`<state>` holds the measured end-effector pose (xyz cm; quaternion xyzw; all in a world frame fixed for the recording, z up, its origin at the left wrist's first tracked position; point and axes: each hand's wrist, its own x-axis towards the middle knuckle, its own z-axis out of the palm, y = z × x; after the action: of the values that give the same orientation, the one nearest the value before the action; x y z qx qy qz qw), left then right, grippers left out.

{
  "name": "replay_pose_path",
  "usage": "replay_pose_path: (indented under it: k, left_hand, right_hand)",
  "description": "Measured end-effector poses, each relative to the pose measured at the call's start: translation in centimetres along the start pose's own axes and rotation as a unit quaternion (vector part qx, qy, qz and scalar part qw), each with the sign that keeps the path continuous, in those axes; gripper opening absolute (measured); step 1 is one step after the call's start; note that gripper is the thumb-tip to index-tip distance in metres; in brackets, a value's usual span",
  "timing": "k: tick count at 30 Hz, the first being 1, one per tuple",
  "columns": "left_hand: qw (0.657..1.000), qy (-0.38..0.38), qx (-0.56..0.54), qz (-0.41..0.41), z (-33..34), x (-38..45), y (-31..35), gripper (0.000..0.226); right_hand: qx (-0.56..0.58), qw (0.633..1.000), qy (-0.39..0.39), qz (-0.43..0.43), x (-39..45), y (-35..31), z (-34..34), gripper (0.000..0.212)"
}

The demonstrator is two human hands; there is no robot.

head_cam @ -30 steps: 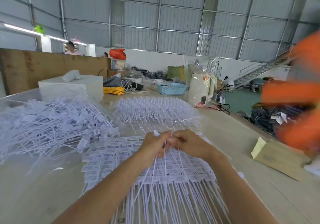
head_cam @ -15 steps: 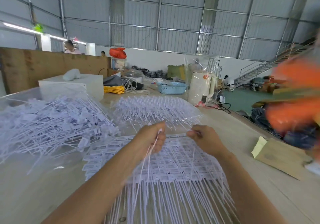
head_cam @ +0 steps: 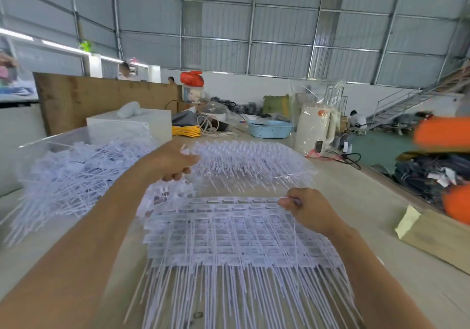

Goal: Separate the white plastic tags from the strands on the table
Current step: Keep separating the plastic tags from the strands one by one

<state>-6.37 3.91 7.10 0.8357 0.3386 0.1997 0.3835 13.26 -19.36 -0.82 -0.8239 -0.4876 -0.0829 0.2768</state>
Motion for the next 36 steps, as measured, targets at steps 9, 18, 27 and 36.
replay_pose_path:
  k: [9, 18, 27, 36]
  left_hand:
    - [0.891, 0.039, 0.447, -0.073, -3.0, 5.2, -7.8, 0.052]
    - [0.867, 0.080, 0.486, -0.069, -4.2, 5.3, -7.7, 0.069]
    - [0.884, 0.212, 0.388, 0.150, 3.9, -1.1, 3.5, 0.034]
    - [0.946, -0.211, -0.241, 0.043, 15.3, -4.1, 3.2, 0.039]
  right_hand:
    - [-0.015, 1.000, -0.016, -0.015, 0.1, -0.3, 0.4, 0.040]
    - [0.034, 0.999, 0.001, -0.015, 0.1, -1.1, -0.1, 0.038]
    - [0.159, 0.987, 0.020, -0.023, -0.1, -2.8, -1.8, 0.023]
    - [0.271, 0.956, -0.114, -0.019, -0.8, -2.9, -1.3, 0.036]
